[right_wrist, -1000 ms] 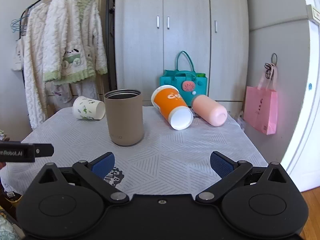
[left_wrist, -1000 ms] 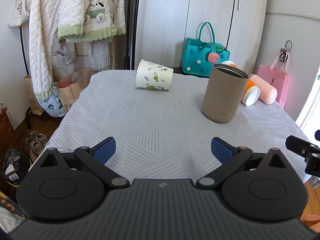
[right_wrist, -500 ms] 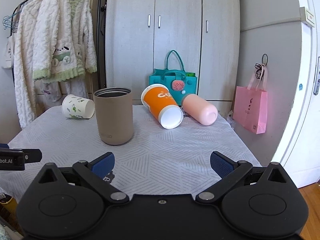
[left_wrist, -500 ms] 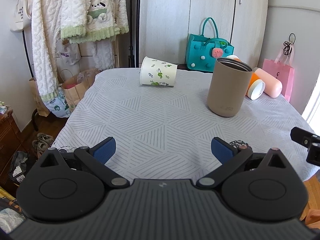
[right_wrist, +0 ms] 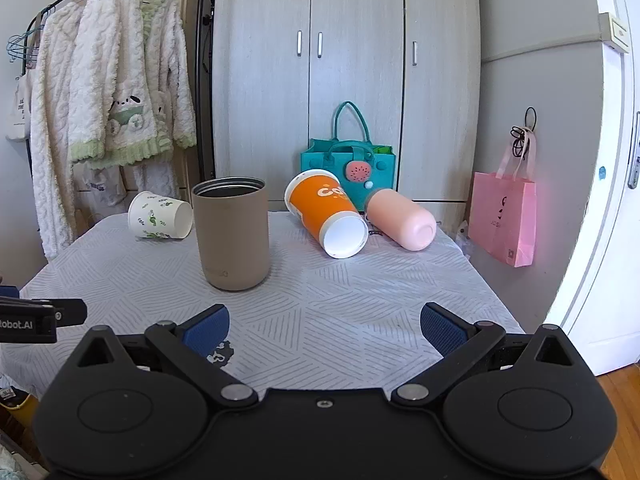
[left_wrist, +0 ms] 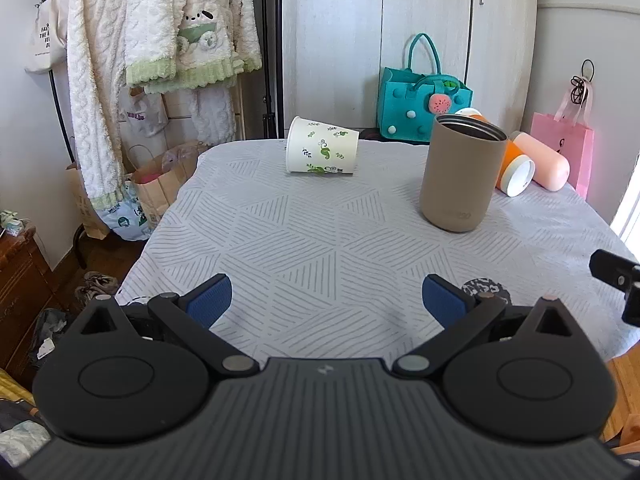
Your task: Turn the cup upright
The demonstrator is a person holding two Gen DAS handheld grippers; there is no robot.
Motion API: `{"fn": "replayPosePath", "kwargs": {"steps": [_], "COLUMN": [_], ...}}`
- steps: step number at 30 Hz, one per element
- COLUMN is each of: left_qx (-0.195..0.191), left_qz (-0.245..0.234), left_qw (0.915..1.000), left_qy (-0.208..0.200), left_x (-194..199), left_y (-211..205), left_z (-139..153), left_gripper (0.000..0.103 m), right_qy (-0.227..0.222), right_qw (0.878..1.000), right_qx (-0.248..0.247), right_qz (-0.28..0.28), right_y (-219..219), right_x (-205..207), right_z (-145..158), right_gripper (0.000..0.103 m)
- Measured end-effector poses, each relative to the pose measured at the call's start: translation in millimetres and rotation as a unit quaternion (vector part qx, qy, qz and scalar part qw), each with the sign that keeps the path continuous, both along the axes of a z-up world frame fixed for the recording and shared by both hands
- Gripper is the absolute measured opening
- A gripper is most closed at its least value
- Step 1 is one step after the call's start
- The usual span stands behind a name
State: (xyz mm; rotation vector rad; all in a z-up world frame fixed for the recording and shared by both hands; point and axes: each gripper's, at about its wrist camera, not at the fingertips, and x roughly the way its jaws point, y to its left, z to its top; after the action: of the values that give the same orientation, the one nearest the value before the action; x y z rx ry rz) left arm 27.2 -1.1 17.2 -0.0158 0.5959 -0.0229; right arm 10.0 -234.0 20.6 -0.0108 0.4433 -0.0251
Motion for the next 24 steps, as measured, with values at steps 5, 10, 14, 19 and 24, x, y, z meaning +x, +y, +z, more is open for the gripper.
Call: {"fn": "replayPosePath", "kwargs": {"steps": [5,10,14,19,24], "left_qx": [-0.008,-0.004,-0.001,-0.01,0.002], "left_qz": [-0.001,0.002,0.003,0.006,0.008], "left_qw": [0.9999,0.9999,0.9998,0.9999,1.0], "left_qy": [0.013,0.015,0.018,0.01,0.004], "left_x": [3.0,3.4,4.1,2.6,-0.2], "left_y": [0.7,0.3,0.4,2.7,0.9], "left_z": [-0.6,-0.9,-0.9,0.2,-0.1], "left_gripper": [0.103,0.103,0.103,0.103,0.103], "right_qy": [0.002,0.0,-0.001,-0.002,-0.001], "right_qw": [1.0,1.0,1.0,1.0,1.0], "right_qx": [0.004,0.004,0.004,0.004,0.004], "right_qz": [-0.002,-0.004,-0.005,-0.007,-0.011], "right_y": [-4.1,-6.1,-6.3,-7.1,-10.6], "right_x": [-0.6,-1.2,-0.1,-0.3,0.3], "right_z": [0.0,-0.4,-0.3,-0.8,-2.0], "right_gripper": [0.103,0.103,0.103,0.103,0.103]}}
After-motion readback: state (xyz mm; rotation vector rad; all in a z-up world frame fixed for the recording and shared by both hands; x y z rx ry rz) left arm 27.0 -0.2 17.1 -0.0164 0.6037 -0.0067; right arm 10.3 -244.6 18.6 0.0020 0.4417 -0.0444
